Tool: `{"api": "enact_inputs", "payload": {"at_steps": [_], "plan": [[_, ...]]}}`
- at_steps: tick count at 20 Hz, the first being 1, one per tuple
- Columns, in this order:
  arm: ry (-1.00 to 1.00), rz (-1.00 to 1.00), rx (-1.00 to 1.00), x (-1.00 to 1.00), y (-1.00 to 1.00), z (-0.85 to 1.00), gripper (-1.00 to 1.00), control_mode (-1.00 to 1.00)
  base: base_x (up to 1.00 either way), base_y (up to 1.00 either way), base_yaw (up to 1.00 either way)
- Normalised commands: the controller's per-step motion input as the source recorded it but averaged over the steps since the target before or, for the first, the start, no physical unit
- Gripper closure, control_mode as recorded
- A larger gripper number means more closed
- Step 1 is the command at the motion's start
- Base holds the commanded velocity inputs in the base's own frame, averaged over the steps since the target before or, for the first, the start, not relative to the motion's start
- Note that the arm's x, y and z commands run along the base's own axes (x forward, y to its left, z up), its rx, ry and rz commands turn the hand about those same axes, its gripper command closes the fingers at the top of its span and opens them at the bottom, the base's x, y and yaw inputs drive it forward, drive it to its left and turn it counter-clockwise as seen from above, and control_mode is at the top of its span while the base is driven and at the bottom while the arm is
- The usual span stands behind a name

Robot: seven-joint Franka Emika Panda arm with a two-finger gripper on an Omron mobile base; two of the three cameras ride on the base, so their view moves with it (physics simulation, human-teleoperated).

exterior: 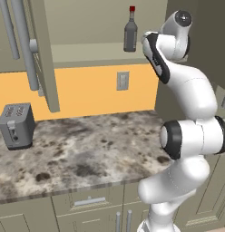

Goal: Open the cabinet directly in front. Then move the liquor and the mug to the dining counter with the jar on it.

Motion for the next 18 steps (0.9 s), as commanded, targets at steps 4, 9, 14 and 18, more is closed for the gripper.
{"api": "enact_inputs", "payload": {"at_steps": [4,9,14,18], "plan": [[0.0,0.0,0.0,0.25,0.0,0.0,-1.0,-1.0,0.0,0.0,0.0],[0.0,0.0,0.0,0.1,0.0,0.0,1.0,-1.0,0.0,0.0,0.0],[0.0,0.0,0.0,0.0,0.0,0.0,1.0,-1.0,0.0,0.0,0.0],[0.0,0.0,0.0,0.0,0.0,0.0,1.0,-1.0,0.0,0.0,0.0]]}}
